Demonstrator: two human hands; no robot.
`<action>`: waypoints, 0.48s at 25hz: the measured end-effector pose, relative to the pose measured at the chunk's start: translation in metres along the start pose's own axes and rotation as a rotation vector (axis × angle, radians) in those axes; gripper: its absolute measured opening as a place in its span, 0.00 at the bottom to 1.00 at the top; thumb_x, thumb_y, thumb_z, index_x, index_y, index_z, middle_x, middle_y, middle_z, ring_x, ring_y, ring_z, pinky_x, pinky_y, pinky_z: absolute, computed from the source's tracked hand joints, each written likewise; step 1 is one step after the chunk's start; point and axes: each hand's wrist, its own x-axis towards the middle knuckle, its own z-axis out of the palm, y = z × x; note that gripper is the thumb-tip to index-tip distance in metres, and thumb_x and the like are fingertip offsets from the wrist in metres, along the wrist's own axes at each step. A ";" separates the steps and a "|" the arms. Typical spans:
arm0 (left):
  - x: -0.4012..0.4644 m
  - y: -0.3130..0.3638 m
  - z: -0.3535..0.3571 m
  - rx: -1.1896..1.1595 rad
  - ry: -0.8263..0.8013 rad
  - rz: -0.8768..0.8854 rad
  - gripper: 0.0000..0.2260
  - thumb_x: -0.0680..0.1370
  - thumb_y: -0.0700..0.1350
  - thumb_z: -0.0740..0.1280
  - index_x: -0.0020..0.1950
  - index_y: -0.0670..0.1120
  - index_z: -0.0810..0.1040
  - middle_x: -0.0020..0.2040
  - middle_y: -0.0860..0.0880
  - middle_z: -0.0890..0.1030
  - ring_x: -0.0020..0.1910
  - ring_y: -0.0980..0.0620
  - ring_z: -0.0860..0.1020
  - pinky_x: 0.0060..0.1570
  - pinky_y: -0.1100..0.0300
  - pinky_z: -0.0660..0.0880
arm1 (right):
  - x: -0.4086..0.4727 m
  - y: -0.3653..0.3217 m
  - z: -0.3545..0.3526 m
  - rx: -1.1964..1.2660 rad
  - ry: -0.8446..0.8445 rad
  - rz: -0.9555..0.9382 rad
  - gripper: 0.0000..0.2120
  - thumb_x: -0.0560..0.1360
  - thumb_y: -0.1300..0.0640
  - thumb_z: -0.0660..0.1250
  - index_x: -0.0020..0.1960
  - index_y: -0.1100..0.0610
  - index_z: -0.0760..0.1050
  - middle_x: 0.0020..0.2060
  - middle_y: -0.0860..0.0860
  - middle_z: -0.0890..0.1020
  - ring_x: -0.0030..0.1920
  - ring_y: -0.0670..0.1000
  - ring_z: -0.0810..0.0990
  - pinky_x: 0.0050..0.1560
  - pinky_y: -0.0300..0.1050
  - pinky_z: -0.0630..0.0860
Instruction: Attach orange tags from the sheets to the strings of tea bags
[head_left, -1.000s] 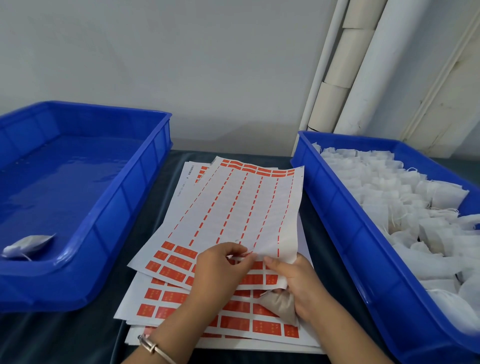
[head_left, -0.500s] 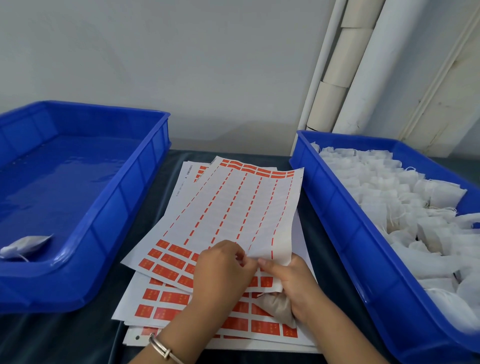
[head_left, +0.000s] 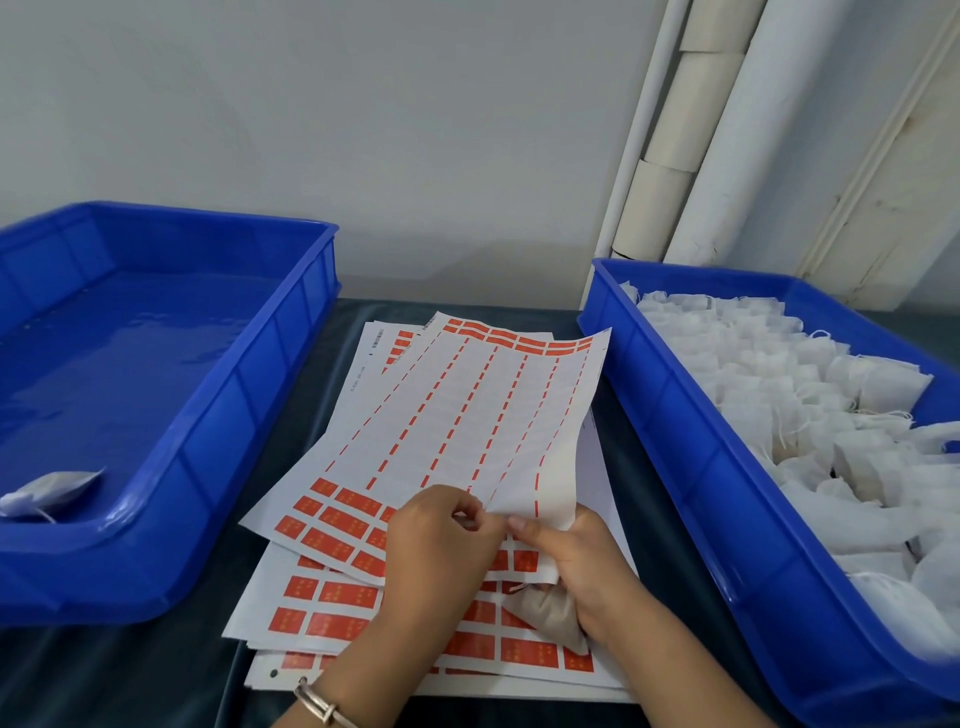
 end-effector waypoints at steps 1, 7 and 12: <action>-0.001 0.000 0.000 0.001 0.004 0.017 0.03 0.70 0.46 0.73 0.39 0.49 0.81 0.32 0.59 0.75 0.32 0.61 0.74 0.32 0.74 0.68 | 0.000 0.000 0.000 -0.001 -0.002 -0.004 0.12 0.72 0.55 0.71 0.56 0.54 0.78 0.45 0.52 0.85 0.46 0.54 0.85 0.53 0.57 0.79; -0.003 -0.004 -0.002 0.012 0.040 0.088 0.04 0.68 0.43 0.74 0.39 0.45 0.82 0.36 0.55 0.78 0.31 0.60 0.74 0.32 0.75 0.68 | 0.000 0.000 0.002 -0.047 -0.020 -0.043 0.08 0.73 0.55 0.70 0.53 0.51 0.79 0.44 0.49 0.86 0.45 0.50 0.85 0.48 0.49 0.81; 0.001 -0.006 -0.003 -0.038 0.051 -0.048 0.06 0.69 0.43 0.74 0.36 0.49 0.77 0.34 0.58 0.76 0.33 0.57 0.76 0.33 0.70 0.72 | 0.000 0.000 -0.001 -0.039 -0.028 -0.016 0.09 0.73 0.57 0.70 0.53 0.53 0.79 0.43 0.50 0.86 0.44 0.51 0.85 0.45 0.48 0.81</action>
